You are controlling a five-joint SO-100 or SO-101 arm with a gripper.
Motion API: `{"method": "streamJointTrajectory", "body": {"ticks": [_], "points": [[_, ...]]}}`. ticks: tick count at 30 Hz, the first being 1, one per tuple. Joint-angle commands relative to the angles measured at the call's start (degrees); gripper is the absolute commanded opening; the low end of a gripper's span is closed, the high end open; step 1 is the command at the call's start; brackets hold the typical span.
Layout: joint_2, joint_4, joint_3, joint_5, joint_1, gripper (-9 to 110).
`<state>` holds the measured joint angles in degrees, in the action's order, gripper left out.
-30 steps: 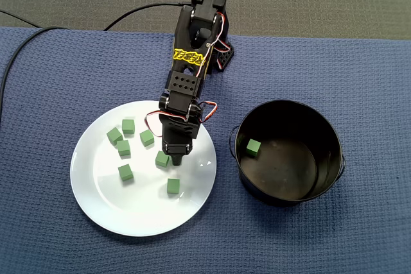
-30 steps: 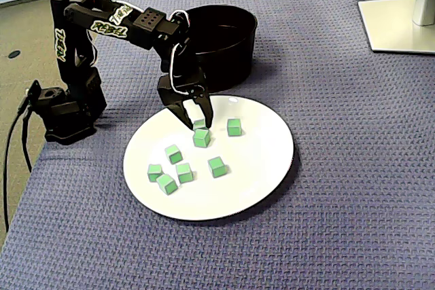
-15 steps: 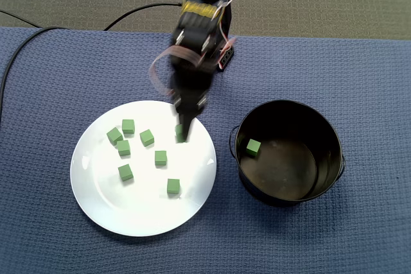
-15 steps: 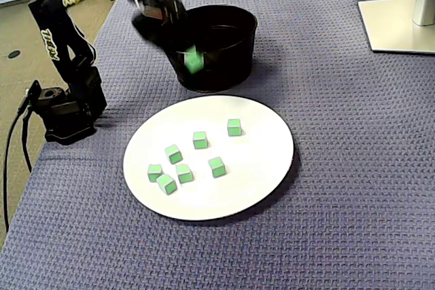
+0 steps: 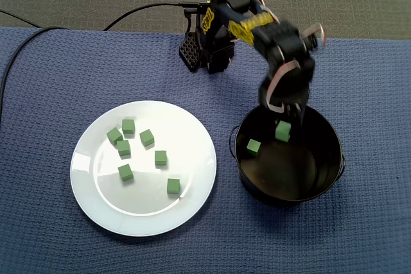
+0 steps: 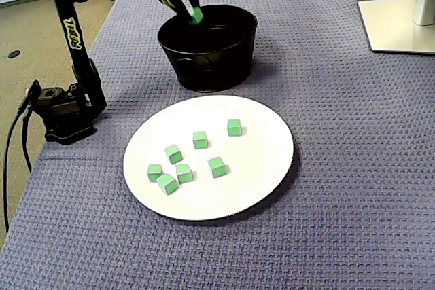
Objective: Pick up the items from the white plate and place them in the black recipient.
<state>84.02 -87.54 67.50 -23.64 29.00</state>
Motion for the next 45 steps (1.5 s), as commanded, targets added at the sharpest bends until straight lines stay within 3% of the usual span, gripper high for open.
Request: {"method": "streamJointTrajectory", "body": {"ticks": [1, 4, 10, 15, 20, 23, 27, 33, 45], "points": [[-1.85, 4.75, 3.34, -0.09, 1.58, 6], [0.53, 3.52, 4.04, 1.49, 1.05, 40], [8.17, -7.91, -3.43, 0.88, -8.44, 51], [12.13, -12.66, -7.65, -1.58, -29.09, 51], [10.55, -3.25, -0.09, -9.14, -49.75, 50], [7.12, 3.87, 5.8, -13.27, -56.51, 47], [3.87, 7.12, 13.45, -16.17, -59.24, 44], [1.67, 21.97, 26.1, -15.21, -58.18, 41], [-0.44, 29.44, 32.26, -10.72, -54.32, 32]]}}
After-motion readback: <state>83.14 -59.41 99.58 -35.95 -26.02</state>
